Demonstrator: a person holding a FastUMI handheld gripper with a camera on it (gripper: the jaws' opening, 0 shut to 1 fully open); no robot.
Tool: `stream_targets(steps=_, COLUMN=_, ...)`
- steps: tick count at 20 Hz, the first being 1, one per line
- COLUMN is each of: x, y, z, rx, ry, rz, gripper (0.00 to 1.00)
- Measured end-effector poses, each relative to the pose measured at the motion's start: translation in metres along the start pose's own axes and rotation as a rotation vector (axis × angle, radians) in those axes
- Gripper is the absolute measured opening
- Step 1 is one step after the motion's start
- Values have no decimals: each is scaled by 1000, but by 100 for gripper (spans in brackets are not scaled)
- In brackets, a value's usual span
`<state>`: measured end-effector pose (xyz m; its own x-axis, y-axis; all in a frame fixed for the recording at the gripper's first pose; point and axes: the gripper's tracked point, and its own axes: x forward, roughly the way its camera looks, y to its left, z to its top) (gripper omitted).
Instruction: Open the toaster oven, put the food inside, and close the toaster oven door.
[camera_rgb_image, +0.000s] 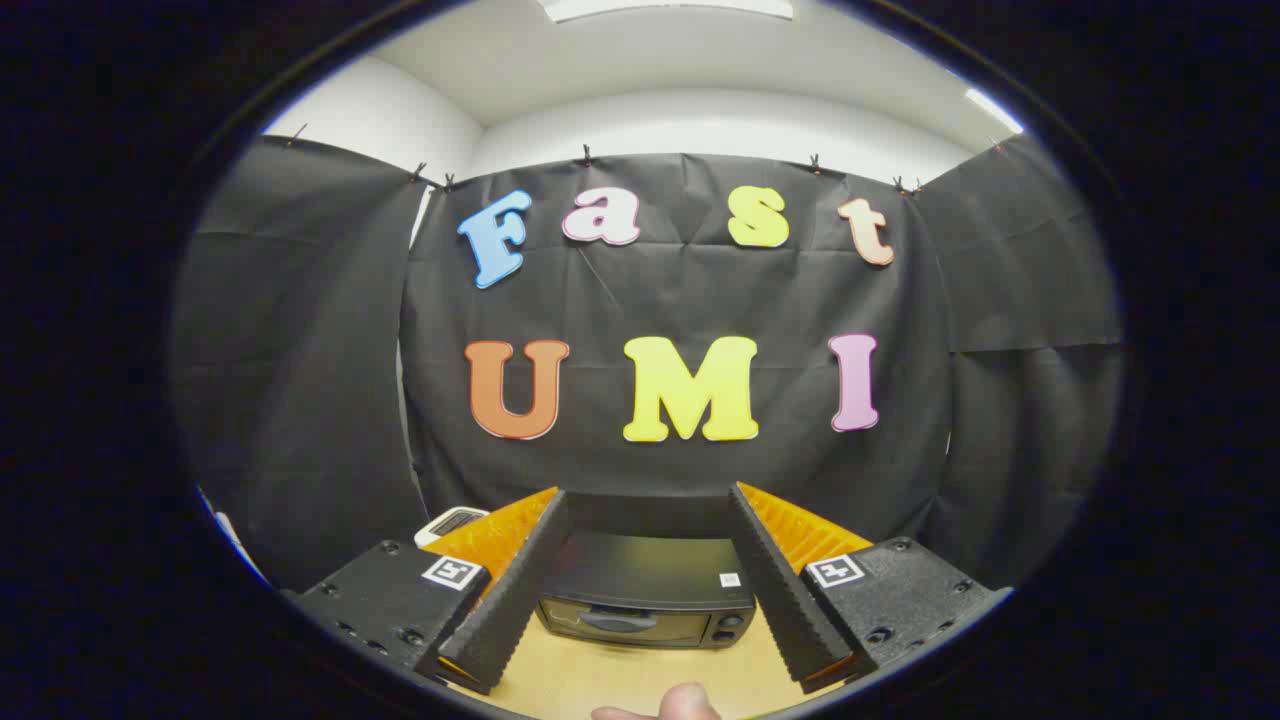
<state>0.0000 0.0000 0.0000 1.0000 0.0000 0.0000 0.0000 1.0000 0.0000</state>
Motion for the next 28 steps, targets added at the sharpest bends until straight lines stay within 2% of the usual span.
stream_targets(steps=18, x=6, y=40, z=12, rx=52, ry=13, rz=73, gripper=100)
stream_targets(steps=24, x=15, y=44, z=1, rx=45, ry=37, rz=86, gripper=100)
stream_targets(steps=28, x=31, y=41, z=-30, rx=47, ry=91, rz=72, gripper=100)
